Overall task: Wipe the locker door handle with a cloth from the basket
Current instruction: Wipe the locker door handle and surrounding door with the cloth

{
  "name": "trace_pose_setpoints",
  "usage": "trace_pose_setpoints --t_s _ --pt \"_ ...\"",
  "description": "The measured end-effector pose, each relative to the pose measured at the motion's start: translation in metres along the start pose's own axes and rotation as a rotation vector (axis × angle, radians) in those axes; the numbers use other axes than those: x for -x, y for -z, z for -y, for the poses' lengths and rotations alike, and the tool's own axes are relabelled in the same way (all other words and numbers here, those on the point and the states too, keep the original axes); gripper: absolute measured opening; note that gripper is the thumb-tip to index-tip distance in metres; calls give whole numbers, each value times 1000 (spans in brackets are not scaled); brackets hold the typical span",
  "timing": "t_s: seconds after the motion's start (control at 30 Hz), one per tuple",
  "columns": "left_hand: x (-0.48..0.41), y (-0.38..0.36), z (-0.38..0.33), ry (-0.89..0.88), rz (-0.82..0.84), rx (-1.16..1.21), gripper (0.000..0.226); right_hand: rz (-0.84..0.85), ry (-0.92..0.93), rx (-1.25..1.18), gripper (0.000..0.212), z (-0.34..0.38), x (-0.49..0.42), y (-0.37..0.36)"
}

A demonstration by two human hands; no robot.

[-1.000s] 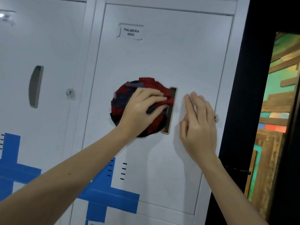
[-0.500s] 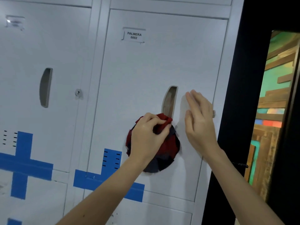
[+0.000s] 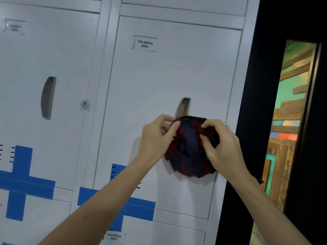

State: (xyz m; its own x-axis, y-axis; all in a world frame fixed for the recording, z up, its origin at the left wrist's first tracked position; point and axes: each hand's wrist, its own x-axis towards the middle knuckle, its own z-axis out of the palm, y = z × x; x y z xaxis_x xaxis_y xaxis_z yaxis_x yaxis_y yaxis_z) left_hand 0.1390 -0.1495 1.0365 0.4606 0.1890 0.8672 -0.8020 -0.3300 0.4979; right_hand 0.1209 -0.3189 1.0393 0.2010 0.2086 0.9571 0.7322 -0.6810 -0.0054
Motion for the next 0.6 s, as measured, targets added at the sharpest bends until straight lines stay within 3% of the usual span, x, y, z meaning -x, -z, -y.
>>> trace_pose_setpoints --t_s 0.1,0.2,0.33,0.43,0.6 --pt "-10 13 17 -310 15 -274 20 -140 95 322 21 -4 -19 -6" --pt "-25 20 28 -515 -39 -469 25 -259 94 506 29 1 -31 -18" --pt "-37 25 27 -631 -44 -515 22 -191 73 458 42 8 -7 -52" --pt "-48 31 26 -720 -30 -563 36 -121 117 447 53 2 21 -71" --pt "-60 29 32 -749 -99 -593 43 -133 303 468 42 -13 8 -67"
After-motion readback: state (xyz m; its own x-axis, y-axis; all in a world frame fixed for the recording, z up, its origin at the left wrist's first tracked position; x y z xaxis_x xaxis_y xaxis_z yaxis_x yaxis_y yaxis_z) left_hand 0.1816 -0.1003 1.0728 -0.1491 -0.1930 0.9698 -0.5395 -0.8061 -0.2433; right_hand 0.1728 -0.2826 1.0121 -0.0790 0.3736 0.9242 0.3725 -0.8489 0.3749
